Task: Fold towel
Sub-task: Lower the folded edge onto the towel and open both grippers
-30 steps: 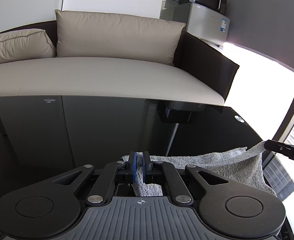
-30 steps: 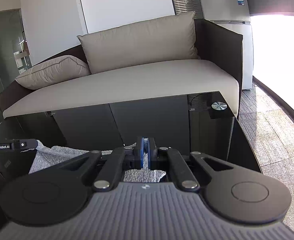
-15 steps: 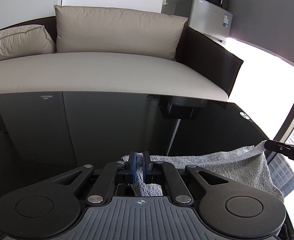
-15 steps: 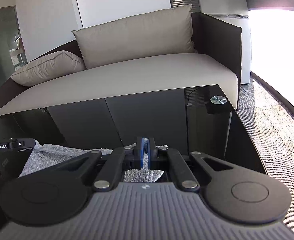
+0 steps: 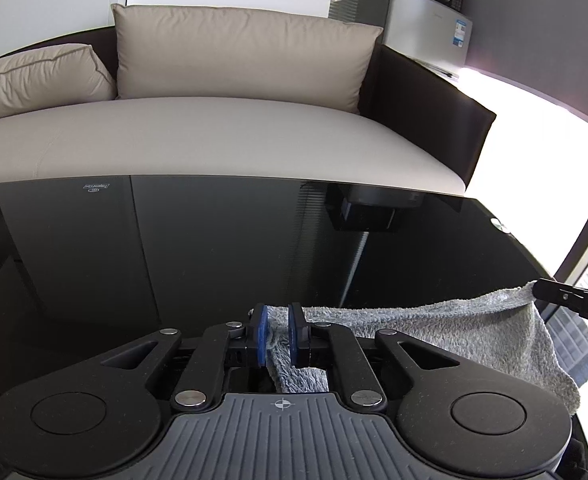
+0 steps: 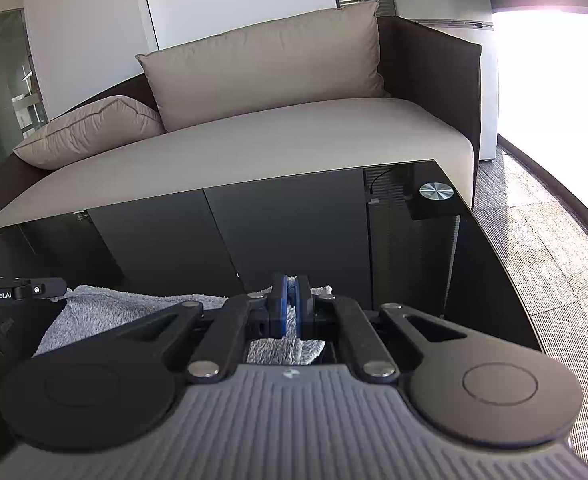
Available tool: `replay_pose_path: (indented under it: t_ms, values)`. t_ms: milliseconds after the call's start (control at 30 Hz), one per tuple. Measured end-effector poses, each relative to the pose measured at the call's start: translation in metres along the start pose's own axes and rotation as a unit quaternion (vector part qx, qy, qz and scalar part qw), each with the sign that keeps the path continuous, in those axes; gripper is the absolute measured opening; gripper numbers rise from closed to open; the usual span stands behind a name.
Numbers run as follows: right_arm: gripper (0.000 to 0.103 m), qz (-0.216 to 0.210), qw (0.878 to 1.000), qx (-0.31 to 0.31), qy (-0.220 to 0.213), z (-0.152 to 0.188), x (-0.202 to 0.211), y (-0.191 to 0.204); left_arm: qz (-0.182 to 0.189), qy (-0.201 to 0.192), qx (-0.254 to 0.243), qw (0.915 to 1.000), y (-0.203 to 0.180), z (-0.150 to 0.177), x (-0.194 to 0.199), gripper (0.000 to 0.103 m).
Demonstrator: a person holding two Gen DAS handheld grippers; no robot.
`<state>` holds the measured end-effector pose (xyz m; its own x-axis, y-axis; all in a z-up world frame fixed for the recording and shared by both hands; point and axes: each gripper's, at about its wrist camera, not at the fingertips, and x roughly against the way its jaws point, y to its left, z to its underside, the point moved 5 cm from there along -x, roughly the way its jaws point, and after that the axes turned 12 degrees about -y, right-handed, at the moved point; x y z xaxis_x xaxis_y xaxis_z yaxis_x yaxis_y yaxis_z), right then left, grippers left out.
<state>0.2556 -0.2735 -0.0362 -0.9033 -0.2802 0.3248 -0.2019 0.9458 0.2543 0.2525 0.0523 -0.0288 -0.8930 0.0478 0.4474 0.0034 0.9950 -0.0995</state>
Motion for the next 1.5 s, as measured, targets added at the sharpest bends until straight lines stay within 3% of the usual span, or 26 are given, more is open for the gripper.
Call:
replay_pose_path:
  t_ms: [133, 367, 500, 733, 833, 967, 1100, 1233, 1300, 1500]
  values:
    - [0.006, 0.003, 1.000, -0.005, -0.005, -0.001, 0.000, -0.002, -0.011, -0.004, 0.005, 0.9999, 0.005, 0.000, 0.000, 0.011]
    - [0.036, 0.008, 1.000, -0.013, -0.014, -0.003, 0.001, -0.005, -0.019, -0.011, 0.015, 0.9996, 0.014, -0.003, 0.005, 0.013]
    - [0.037, 0.010, 1.000, -0.018, -0.019, -0.005, 0.002, -0.007, -0.022, -0.014, 0.017, 0.9995, 0.017, -0.006, 0.010, 0.020]
    - [0.038, 0.015, 1.000, -0.005, -0.011, 0.000, 0.000, -0.004, -0.042, -0.027, -0.005, 0.9987, 0.016, -0.008, 0.018, 0.052]
    - [0.038, 0.014, 1.000, -0.008, -0.007, 0.001, 0.000, -0.004, -0.045, -0.029, -0.011, 0.9985, 0.016, -0.009, 0.020, 0.055]
    - [0.039, 0.015, 1.000, -0.010, -0.004, 0.002, 0.000, -0.005, -0.068, -0.044, -0.010, 0.9966, 0.021, -0.012, 0.025, 0.079]
    - [0.039, 0.015, 1.000, -0.010, -0.002, 0.003, 0.000, -0.005, -0.072, -0.047, 0.020, 0.9961, 0.031, -0.016, 0.027, 0.080]
    - [0.039, 0.015, 1.000, -0.010, 0.000, 0.003, 0.000, -0.004, -0.086, -0.055, 0.030, 0.9944, 0.037, -0.018, 0.028, 0.091]
    - [0.039, 0.014, 1.000, -0.010, 0.001, 0.004, -0.001, -0.004, -0.084, -0.057, 0.034, 0.9942, 0.038, -0.020, 0.029, 0.090]
    - [0.039, 0.014, 1.000, -0.011, 0.004, 0.005, -0.001, -0.004, -0.054, -0.032, 0.009, 0.9980, 0.025, -0.012, 0.024, 0.090]
